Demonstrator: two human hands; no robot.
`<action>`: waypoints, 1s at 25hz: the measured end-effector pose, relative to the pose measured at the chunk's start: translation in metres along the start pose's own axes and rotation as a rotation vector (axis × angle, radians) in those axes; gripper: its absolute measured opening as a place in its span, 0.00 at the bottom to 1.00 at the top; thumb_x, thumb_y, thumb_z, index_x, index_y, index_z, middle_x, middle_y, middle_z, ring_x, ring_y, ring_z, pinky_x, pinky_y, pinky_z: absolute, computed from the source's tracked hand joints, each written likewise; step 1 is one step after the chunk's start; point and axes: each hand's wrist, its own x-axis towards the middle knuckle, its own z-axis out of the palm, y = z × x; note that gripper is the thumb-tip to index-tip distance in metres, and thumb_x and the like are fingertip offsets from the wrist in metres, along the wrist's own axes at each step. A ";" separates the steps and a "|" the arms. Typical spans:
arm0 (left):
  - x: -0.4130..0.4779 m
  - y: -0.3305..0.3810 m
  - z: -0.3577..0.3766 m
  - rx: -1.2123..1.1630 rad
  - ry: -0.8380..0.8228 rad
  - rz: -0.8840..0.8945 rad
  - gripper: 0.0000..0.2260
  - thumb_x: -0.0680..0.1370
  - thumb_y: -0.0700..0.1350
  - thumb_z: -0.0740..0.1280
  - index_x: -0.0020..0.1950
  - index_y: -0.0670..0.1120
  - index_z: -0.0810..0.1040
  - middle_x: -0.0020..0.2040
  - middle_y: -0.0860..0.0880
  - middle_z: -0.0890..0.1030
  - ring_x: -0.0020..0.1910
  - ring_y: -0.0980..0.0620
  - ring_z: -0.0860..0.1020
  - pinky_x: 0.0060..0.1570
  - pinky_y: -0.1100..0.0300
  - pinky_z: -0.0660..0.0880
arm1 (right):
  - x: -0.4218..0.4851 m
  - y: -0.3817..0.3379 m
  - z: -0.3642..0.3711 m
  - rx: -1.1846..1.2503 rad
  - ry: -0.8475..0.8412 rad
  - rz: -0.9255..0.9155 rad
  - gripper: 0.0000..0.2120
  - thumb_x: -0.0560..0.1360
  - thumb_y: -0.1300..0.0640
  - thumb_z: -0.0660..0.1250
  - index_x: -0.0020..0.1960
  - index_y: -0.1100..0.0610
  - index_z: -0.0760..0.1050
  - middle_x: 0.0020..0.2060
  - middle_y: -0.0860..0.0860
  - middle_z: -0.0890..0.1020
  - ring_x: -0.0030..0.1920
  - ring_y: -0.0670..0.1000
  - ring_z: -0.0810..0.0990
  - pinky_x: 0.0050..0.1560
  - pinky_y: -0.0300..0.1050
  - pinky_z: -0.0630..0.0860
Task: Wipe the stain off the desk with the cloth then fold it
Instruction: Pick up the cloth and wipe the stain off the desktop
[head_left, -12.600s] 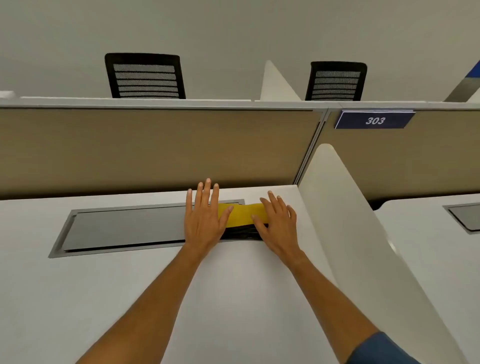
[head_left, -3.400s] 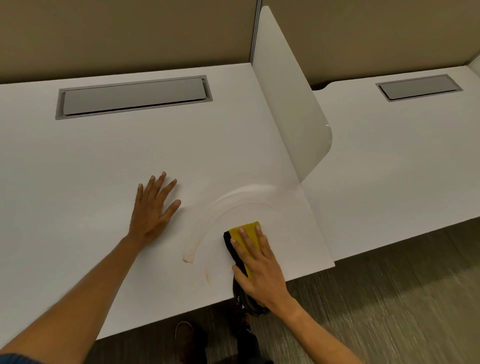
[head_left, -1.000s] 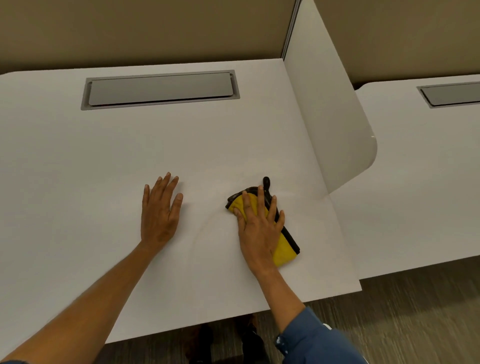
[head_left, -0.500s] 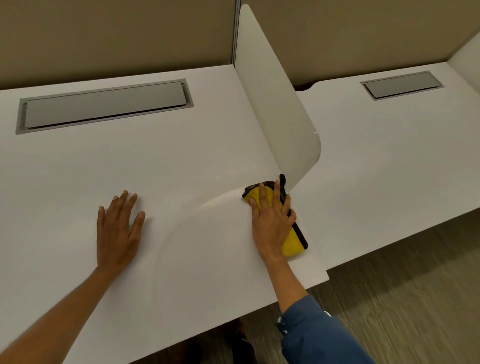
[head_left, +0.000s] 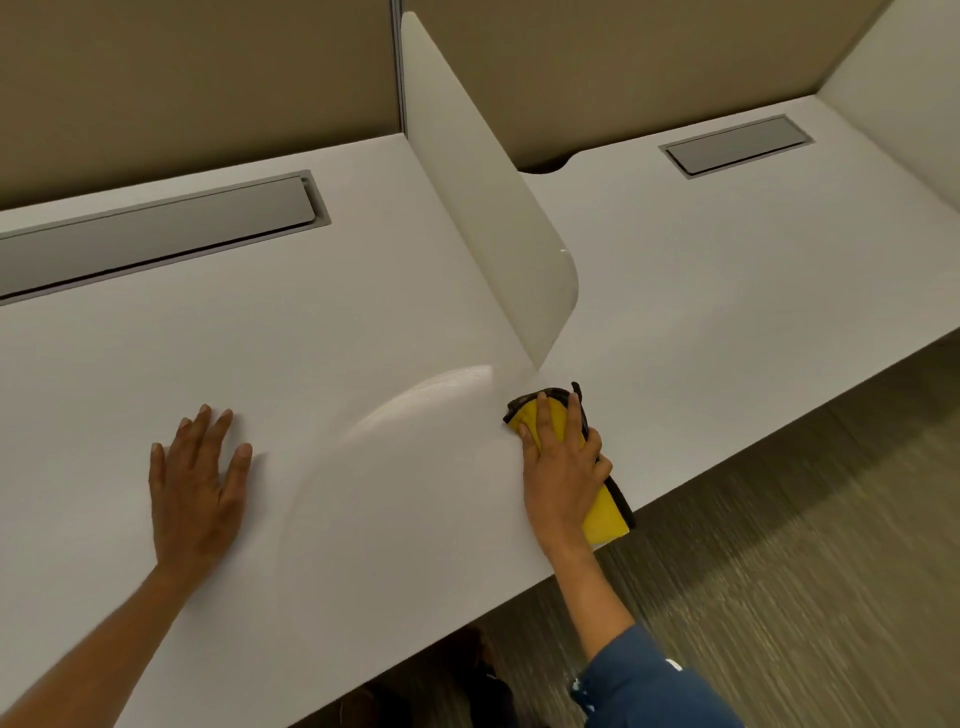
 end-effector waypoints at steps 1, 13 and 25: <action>0.000 0.000 0.000 0.003 -0.004 -0.004 0.27 0.83 0.62 0.48 0.79 0.54 0.62 0.82 0.51 0.61 0.82 0.50 0.56 0.79 0.57 0.39 | -0.005 0.005 0.000 0.006 0.010 -0.013 0.26 0.82 0.42 0.59 0.79 0.43 0.61 0.80 0.54 0.63 0.65 0.62 0.74 0.54 0.57 0.72; 0.000 0.040 -0.009 0.078 -0.014 0.061 0.30 0.81 0.64 0.46 0.80 0.54 0.62 0.83 0.49 0.57 0.82 0.46 0.53 0.76 0.58 0.33 | -0.004 0.034 -0.010 0.019 -0.016 -0.223 0.27 0.83 0.42 0.57 0.80 0.42 0.57 0.81 0.56 0.59 0.55 0.59 0.78 0.46 0.53 0.75; 0.036 0.167 0.032 0.113 -0.094 0.285 0.31 0.81 0.65 0.46 0.82 0.54 0.58 0.84 0.49 0.53 0.83 0.46 0.48 0.80 0.44 0.39 | -0.066 0.106 -0.047 -0.099 -0.116 -0.215 0.36 0.73 0.56 0.74 0.77 0.44 0.66 0.77 0.55 0.69 0.43 0.56 0.80 0.40 0.48 0.75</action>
